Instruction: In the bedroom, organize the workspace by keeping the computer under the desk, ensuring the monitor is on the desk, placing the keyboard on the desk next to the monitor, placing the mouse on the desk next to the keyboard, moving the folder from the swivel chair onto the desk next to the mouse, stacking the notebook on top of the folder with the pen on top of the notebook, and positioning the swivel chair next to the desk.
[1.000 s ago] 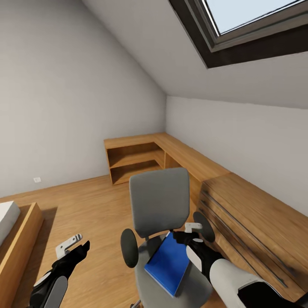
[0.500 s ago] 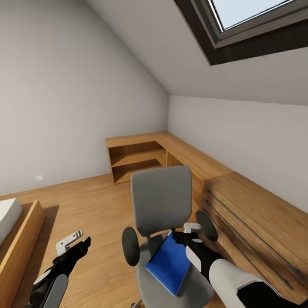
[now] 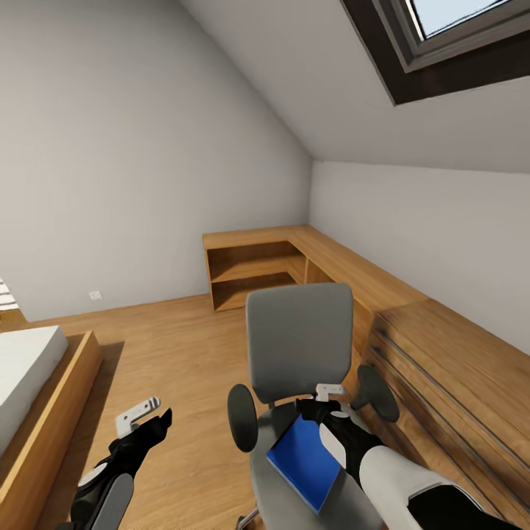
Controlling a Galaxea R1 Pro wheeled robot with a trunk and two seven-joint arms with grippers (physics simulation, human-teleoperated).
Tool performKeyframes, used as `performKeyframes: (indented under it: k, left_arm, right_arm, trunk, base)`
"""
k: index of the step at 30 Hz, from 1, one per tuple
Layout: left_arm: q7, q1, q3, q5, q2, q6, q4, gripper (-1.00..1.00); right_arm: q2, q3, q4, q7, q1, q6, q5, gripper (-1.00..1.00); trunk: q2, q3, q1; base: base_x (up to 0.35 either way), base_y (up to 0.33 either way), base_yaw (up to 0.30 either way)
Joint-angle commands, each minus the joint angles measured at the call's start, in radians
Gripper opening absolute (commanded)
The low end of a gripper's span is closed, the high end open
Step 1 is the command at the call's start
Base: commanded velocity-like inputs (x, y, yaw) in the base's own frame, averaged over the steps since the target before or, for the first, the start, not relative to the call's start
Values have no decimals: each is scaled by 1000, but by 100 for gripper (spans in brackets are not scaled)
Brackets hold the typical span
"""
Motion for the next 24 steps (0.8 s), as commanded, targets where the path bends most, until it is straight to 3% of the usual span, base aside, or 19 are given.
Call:
performKeyframes:
  k: [1,10,24]
  left_arm:
    - [9,-1,-3,9,1,3,-1,100]
    - [11,-1,-43,8,1,2,2,100]
    - [11,0,-45,8,1,2,2,100]
  right_arm:
    - [0,9,0,-5,-1,-2,-10,100]
    - [0,10,-4,-3,-1,-4,-8,100]
    - [0,10,-4,-5,-1,-3,-8,100]
  trunk:
    - [-8,-4,4]
    - [-71,-33,38]
    - [-169,-77,92]
  base:
    - [0,0,28]
    - [0,0,5]
    - [0,0,0]
